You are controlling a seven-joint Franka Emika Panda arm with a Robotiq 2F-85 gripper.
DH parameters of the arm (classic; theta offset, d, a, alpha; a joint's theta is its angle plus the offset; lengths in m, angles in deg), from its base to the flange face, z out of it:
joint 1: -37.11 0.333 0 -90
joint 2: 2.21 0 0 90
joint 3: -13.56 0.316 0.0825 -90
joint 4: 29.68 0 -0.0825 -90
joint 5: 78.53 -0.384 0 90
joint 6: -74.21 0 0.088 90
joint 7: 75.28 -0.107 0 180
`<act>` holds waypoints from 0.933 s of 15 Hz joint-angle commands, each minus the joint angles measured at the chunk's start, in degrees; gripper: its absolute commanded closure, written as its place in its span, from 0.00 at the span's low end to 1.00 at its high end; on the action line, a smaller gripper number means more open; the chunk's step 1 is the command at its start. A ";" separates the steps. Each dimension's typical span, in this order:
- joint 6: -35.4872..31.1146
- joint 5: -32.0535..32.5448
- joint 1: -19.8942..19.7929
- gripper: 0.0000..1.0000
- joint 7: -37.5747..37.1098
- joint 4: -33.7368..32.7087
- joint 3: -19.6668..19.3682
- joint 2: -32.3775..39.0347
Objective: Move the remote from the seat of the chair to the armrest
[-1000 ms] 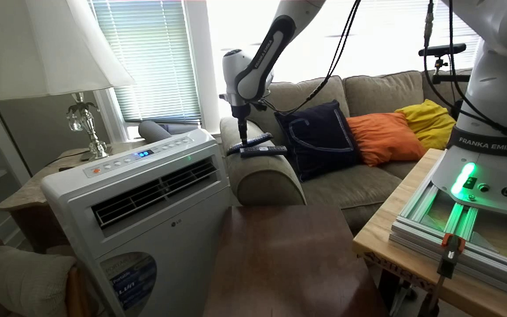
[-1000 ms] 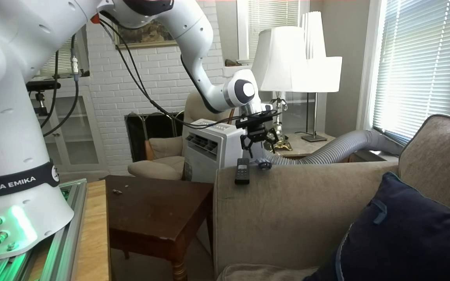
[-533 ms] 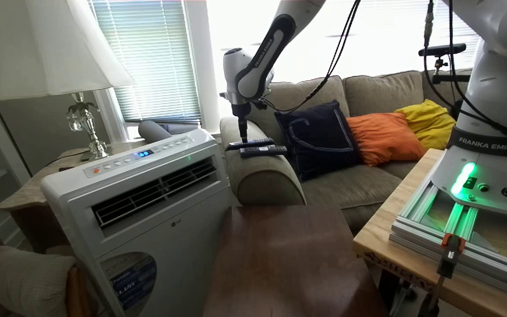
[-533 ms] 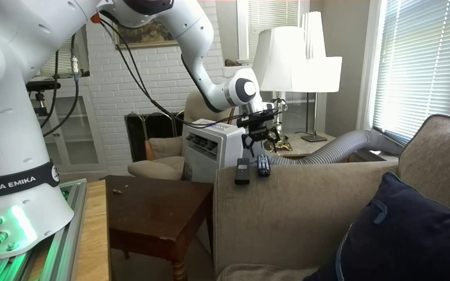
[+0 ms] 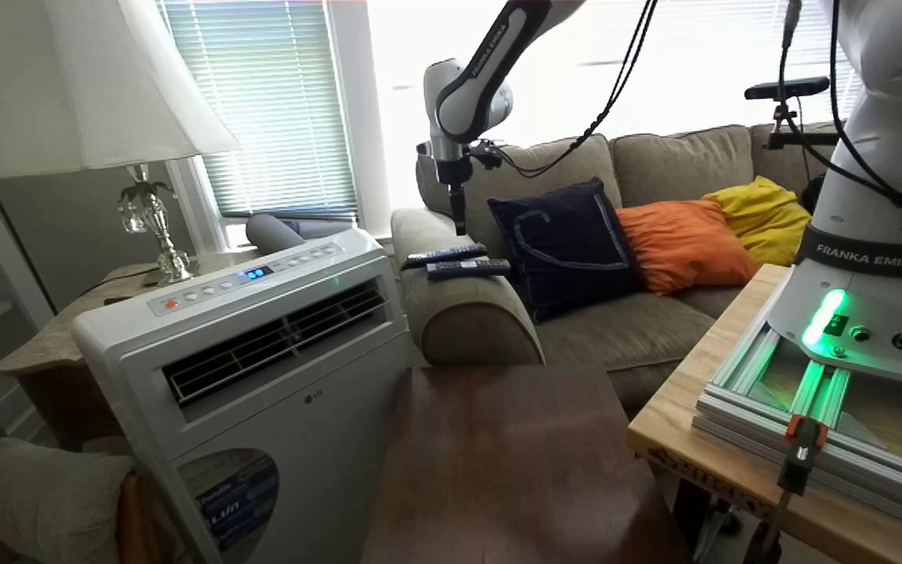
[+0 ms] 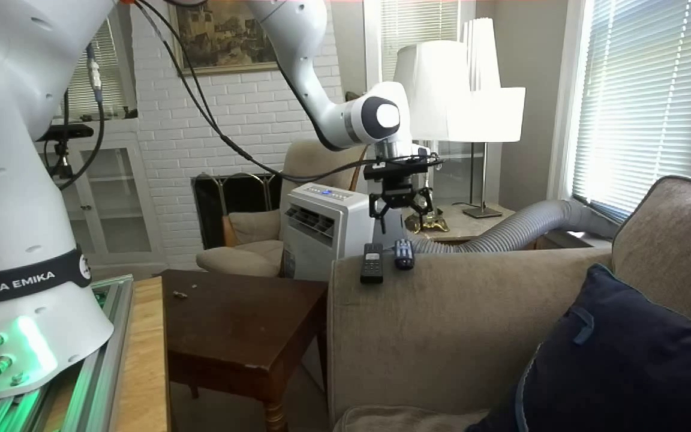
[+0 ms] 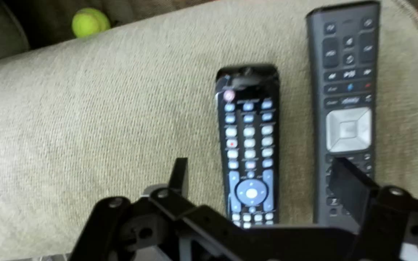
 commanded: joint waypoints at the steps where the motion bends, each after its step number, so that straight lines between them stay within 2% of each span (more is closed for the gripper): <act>1: 4.67 -7.73 -6.13 0.00 6.74 12.59 3.50 -11.36; 3: 4.74 -11.25 -7.94 0.00 9.14 18.32 3.43 -16.44; 7: -0.88 -16.99 -8.96 0.00 11.38 29.11 1.79 -25.27; 14: -17.59 -27.47 -6.80 0.00 13.38 45.52 0.26 -35.23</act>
